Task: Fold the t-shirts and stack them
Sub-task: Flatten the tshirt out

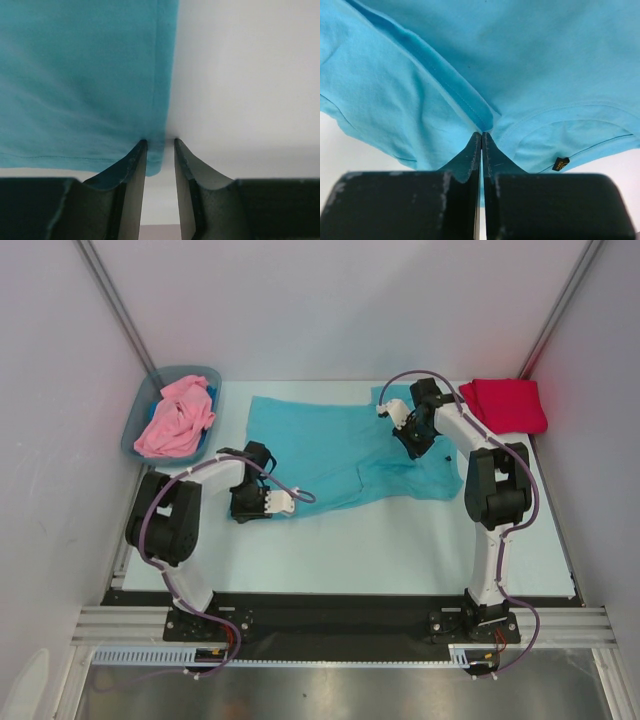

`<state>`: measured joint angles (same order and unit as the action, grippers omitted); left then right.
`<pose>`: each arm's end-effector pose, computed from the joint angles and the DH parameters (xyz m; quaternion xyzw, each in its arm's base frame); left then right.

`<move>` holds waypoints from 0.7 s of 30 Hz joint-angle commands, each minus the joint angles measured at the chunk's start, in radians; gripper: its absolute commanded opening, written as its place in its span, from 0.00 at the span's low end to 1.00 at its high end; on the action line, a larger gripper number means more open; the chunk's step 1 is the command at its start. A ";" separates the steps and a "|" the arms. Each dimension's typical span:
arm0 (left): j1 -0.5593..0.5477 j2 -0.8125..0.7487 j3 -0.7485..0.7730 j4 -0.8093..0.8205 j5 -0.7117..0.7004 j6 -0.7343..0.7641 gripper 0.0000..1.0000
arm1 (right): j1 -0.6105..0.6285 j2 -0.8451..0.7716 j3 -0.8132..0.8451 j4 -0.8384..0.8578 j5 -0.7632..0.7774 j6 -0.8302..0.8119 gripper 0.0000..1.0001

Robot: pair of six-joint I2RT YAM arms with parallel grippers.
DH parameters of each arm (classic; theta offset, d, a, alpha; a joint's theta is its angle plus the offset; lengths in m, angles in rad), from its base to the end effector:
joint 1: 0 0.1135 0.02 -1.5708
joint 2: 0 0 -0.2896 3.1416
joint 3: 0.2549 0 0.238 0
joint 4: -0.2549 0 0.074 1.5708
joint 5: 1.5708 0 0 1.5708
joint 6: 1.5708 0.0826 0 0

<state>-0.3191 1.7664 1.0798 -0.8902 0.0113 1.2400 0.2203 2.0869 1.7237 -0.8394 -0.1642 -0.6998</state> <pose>0.2765 -0.0923 0.1414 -0.7029 -0.7112 0.0064 0.0002 0.4415 0.1127 0.1946 -0.4485 0.8713 0.0350 0.1964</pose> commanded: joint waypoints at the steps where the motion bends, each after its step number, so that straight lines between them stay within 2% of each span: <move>1: 0.032 -0.050 -0.037 0.103 0.007 -0.019 0.34 | -0.001 -0.021 0.045 0.000 0.011 -0.010 0.02; 11: 0.094 -0.081 -0.073 0.129 -0.008 0.009 0.34 | 0.001 -0.010 0.056 0.000 0.018 -0.013 0.02; 21: 0.094 -0.127 -0.101 0.083 0.000 0.033 0.34 | 0.001 0.007 0.068 -0.001 0.015 -0.013 0.03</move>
<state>-0.2340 1.6840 0.9928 -0.7910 0.0101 1.2415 0.2203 2.0872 1.7454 -0.8398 -0.1539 -0.7074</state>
